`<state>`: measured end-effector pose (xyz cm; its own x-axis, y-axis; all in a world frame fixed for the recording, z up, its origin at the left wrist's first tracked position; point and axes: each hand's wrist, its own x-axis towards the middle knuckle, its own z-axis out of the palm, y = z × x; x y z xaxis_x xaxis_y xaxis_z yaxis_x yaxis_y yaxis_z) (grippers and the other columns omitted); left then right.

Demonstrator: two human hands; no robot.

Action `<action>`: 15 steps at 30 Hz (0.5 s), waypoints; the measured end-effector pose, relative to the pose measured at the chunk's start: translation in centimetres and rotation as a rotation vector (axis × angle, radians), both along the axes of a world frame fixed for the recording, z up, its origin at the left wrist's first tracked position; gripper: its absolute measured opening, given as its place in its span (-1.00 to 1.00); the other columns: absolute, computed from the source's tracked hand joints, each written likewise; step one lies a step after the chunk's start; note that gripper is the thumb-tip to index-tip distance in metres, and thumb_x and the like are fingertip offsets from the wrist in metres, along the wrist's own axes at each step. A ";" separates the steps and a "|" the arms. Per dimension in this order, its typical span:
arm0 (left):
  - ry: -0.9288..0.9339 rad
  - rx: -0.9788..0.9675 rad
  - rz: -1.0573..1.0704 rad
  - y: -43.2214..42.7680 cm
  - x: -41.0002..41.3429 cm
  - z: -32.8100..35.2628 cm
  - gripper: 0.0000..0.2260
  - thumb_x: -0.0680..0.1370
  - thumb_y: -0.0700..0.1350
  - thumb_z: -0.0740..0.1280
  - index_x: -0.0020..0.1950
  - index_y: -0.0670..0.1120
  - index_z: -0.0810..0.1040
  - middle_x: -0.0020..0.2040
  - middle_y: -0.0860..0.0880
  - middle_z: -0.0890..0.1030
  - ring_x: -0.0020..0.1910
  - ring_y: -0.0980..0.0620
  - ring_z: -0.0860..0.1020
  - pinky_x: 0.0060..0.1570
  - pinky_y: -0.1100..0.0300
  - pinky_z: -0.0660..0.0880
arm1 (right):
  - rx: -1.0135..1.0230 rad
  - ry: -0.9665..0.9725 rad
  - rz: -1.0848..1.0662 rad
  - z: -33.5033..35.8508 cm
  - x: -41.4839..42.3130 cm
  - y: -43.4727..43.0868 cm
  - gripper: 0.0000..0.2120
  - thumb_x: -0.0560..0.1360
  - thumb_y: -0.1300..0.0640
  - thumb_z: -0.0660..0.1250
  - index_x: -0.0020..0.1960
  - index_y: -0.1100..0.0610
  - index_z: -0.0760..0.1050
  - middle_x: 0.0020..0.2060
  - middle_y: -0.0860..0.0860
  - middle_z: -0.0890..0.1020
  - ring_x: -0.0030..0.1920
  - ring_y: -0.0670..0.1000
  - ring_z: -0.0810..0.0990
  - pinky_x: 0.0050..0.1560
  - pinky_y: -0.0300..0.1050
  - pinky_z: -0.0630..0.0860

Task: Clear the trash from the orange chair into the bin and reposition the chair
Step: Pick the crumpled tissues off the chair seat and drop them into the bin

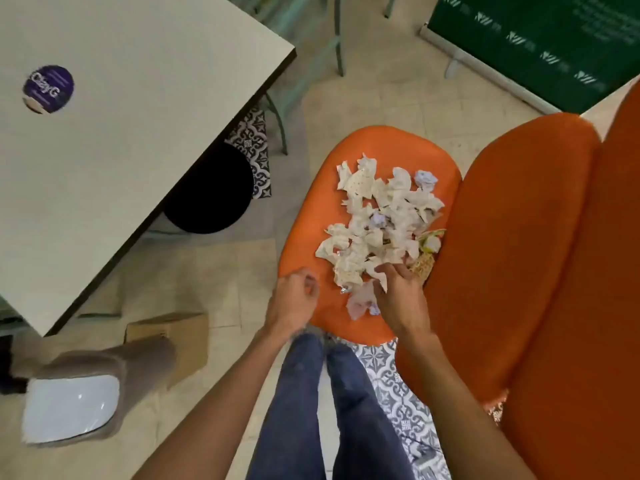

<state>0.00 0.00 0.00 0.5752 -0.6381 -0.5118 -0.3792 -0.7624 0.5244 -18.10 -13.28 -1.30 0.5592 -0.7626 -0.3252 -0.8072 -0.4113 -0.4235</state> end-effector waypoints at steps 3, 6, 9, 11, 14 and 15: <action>0.066 0.080 0.054 -1.3 -0.6 -3.6 -0.90 0.60 -0.11 0.38 -0.06 0.09 0.61 -0.11 0.12 0.66 -0.07 0.05 0.67 0.01 0.08 0.64 | 0.045 0.040 -0.094 -3.6 -0.1 -0.6 -0.75 0.61 0.19 0.41 0.28 0.11 0.61 0.24 0.10 0.64 0.15 0.16 0.65 0.05 0.05 0.64; 0.130 0.129 0.133 -2.1 -1.4 -6.7 -0.85 0.59 -0.07 0.39 -0.15 0.13 0.55 -0.09 0.10 0.68 -0.05 0.05 0.67 0.02 0.08 0.63 | 0.080 0.114 -0.196 -6.2 -0.4 -1.1 -0.74 0.61 0.13 0.43 0.30 0.06 0.59 0.29 0.08 0.60 0.25 0.18 0.59 0.08 0.05 0.61; 0.169 0.136 0.195 -2.8 -2.1 -9.7 -0.98 0.59 -0.03 0.41 -0.01 0.06 0.60 -0.03 0.06 0.69 0.00 0.03 0.67 0.09 0.08 0.61 | 0.078 0.168 -0.271 -9.0 -0.9 -1.7 -0.69 0.60 0.07 0.46 0.32 0.06 0.59 0.32 0.10 0.59 0.27 0.20 0.58 0.11 0.07 0.60; 0.179 0.134 0.239 -3.4 -2.6 -11.7 -0.86 0.59 0.01 0.42 0.10 -0.01 0.59 0.03 0.02 0.68 0.02 0.01 0.64 0.10 0.09 0.58 | 0.077 0.190 -0.279 -10.8 -1.2 -1.7 -0.67 0.58 0.06 0.49 0.31 0.06 0.58 0.33 0.12 0.58 0.30 0.20 0.56 0.14 0.11 0.62; 0.177 0.133 0.279 -4.4 -3.1 -13.5 -0.79 0.61 0.03 0.41 0.15 -0.04 0.55 0.04 0.02 0.63 0.01 0.02 0.58 0.01 0.16 0.49 | 0.043 0.225 -0.252 -12.7 -1.3 -1.7 -0.63 0.55 0.08 0.51 0.32 0.06 0.57 0.35 0.11 0.56 0.33 0.19 0.53 0.18 0.17 0.61; 0.180 0.130 0.293 -4.7 -3.1 -14.2 -0.79 0.61 0.02 0.41 0.16 -0.05 0.53 0.02 0.03 0.61 0.00 0.03 0.57 -0.02 0.18 0.44 | 0.031 0.239 -0.241 -13.3 -1.3 -1.8 -0.62 0.54 0.09 0.51 0.33 0.06 0.57 0.36 0.11 0.56 0.33 0.19 0.53 0.19 0.17 0.61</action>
<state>-3.11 -4.72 -14.24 0.6175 -0.3822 -0.6875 -0.0452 -0.8898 0.4541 -19.40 -15.03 -14.56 0.2691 -0.8515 -0.4500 -0.9575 -0.1863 -0.2201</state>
